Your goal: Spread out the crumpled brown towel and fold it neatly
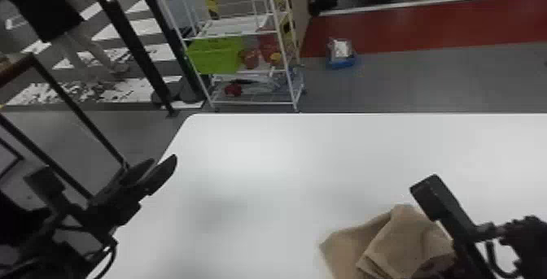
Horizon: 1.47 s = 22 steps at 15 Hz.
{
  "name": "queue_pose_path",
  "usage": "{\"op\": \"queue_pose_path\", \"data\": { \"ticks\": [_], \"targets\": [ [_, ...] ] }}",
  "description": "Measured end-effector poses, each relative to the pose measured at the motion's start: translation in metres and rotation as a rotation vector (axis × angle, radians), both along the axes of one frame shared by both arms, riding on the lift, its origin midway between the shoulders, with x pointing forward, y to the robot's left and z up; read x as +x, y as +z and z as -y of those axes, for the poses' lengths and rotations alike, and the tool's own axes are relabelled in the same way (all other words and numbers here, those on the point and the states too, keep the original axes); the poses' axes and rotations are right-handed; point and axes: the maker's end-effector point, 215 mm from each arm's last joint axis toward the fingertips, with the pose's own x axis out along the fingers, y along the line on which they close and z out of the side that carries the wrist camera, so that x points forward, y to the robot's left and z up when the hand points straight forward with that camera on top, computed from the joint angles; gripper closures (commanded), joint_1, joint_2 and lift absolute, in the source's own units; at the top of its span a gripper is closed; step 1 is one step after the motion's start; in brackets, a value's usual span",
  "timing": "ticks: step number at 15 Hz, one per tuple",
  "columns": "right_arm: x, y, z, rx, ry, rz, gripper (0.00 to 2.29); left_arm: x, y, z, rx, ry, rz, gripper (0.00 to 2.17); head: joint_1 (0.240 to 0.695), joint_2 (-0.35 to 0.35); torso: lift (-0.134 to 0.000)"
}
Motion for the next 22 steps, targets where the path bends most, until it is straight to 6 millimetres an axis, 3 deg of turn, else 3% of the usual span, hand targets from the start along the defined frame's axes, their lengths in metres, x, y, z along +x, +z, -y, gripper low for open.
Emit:
{"op": "queue_pose_path", "data": {
  "ticks": [3,8,13,19,20,22],
  "targets": [
    [-0.008,-0.003,0.032,-0.039,0.001,0.015,1.89,0.002,-0.002,0.005,-0.003,-0.007,-0.003,0.09,0.695,0.35,-0.122],
    [-0.008,-0.015,0.06,-0.104,-0.004,0.024,1.89,0.002,-0.002,0.008,-0.002,-0.012,-0.003,0.09,0.695,0.35,-0.122],
    [-0.006,-0.012,0.131,-0.197,-0.047,0.06,1.89,-0.001,-0.001,0.004,0.003,-0.003,-0.005,0.09,0.695,0.35,-0.122],
    [0.033,0.004,0.202,-0.257,-0.189,0.107,1.89,0.006,-0.003,0.017,0.007,-0.025,-0.013,0.09,0.695,0.35,-0.122],
    [0.038,0.003,0.208,-0.261,-0.201,0.102,1.89,0.007,-0.002,0.018,0.008,-0.027,-0.013,0.09,0.695,0.35,-0.122],
    [0.035,0.01,0.199,-0.221,-0.182,0.084,1.89,0.006,0.0,0.018,0.01,-0.026,-0.011,0.09,0.695,0.35,-0.122]
  ]
}}
